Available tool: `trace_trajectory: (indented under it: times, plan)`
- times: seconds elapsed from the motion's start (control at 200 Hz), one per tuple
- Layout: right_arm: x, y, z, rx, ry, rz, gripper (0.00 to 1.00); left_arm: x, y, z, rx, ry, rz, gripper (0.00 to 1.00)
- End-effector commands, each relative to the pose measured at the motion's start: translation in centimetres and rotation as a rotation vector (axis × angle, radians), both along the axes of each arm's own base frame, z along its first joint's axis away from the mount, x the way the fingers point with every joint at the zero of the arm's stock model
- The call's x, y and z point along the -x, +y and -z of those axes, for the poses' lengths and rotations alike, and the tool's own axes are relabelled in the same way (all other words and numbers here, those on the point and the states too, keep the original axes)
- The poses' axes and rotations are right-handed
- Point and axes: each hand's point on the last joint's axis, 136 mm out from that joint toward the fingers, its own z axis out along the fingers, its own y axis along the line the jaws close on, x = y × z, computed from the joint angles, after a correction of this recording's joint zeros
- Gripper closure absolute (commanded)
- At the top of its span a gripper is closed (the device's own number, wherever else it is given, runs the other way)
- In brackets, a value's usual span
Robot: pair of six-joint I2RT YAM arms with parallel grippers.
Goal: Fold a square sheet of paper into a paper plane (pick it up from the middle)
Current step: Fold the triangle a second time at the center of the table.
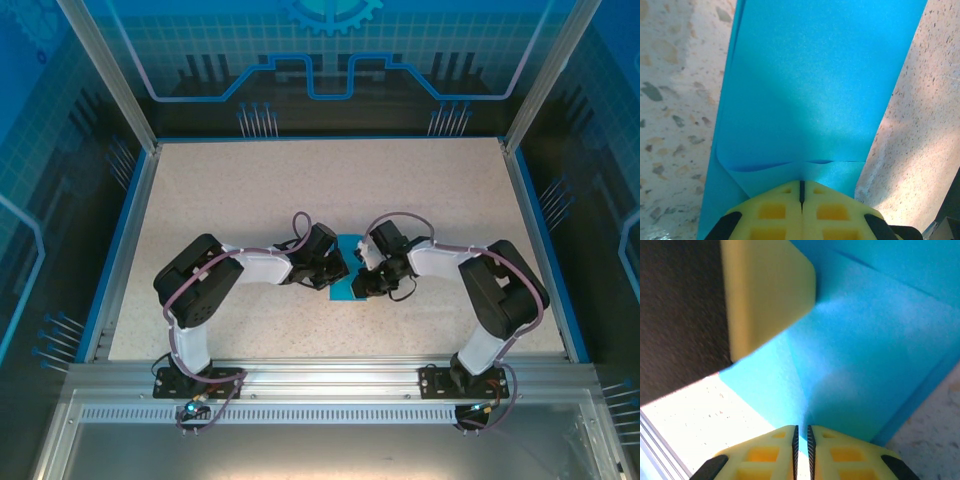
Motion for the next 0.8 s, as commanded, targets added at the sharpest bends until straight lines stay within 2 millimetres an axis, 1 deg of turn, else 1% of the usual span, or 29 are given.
trace_trajectory:
  times: [0.0, 0.17, 0.345, 0.615, 0.695, 0.725, 0.795]
  plan:
    - [2.2, -2.1, 1.1, 0.082, 0.111, 0.05, 0.83, 0.3, 1.3, 1.8, -0.072, 0.03, -0.013, 0.99]
    - [3.0, -3.3, 2.7, 0.124, 0.181, 0.122, 0.86, 0.3, 1.2, 1.7, -0.07, 0.028, -0.009, 0.99]
    - [3.1, -3.6, 2.7, 0.108, 0.203, 0.192, 0.86, 0.2, 1.1, 1.5, -0.068, 0.023, -0.007, 0.99]
    - [3.7, -5.1, 2.8, 0.1, 0.222, 0.269, 0.85, 0.3, 1.2, 1.5, -0.074, 0.024, -0.003, 0.99]
    - [3.6, -5.2, 2.8, 0.097, 0.217, 0.274, 0.85, 0.3, 1.2, 1.5, -0.073, 0.025, -0.004, 0.99]
    - [3.7, -5.4, 2.8, 0.101, 0.217, 0.281, 0.84, 0.2, 1.2, 1.5, -0.072, 0.023, -0.004, 0.99]
    - [3.9, -5.2, 2.7, 0.083, 0.223, 0.279, 0.83, 0.3, 1.1, 1.5, -0.072, 0.024, -0.002, 0.99]
